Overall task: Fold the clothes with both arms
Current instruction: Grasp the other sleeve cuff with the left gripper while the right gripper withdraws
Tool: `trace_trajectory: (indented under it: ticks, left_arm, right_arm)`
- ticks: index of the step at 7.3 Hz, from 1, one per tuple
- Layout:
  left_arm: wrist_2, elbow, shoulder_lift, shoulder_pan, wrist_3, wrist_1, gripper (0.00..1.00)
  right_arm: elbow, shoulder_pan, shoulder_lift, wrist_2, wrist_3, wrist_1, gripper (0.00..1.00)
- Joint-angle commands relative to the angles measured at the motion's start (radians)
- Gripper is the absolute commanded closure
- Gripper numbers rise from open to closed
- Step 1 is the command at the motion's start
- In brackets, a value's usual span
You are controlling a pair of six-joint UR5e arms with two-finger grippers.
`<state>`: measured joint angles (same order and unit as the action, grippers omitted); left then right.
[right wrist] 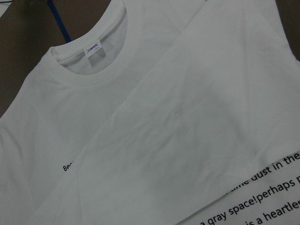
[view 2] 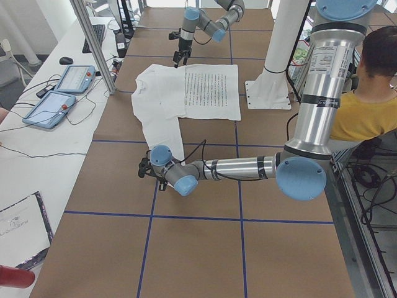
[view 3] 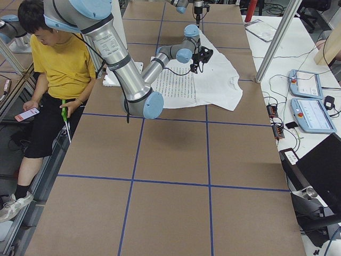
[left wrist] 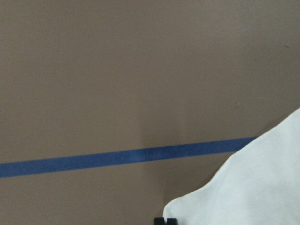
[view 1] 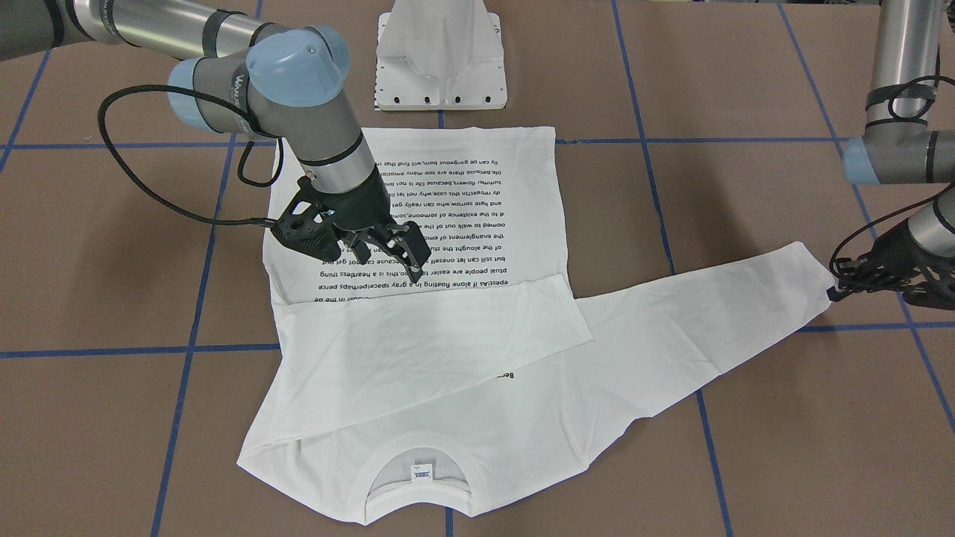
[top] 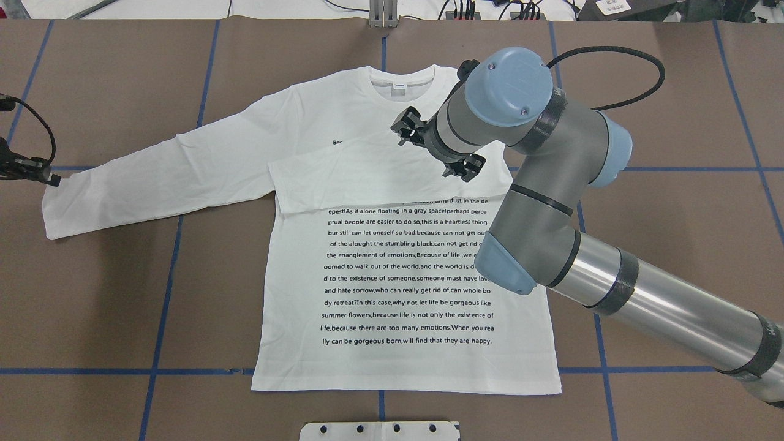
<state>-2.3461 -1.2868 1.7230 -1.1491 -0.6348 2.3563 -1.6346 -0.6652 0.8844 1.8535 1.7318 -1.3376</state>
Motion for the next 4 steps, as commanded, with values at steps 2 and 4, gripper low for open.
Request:
trace_trajectory:
  ticks: [2,4]
  left_arm:
    - [-0.094,-0.249,0.131,0.0,-0.23,-0.242,1.0]
    - [-0.137,-0.325,0.273,0.05,-0.568,-0.252,1.0]
  right_arm:
    - [-0.059,-0.062,0.106,0.015,-0.151,0.0,0.0]
    - [-0.062,-0.135,0.181,0.068,-0.268,0.002,0.0]
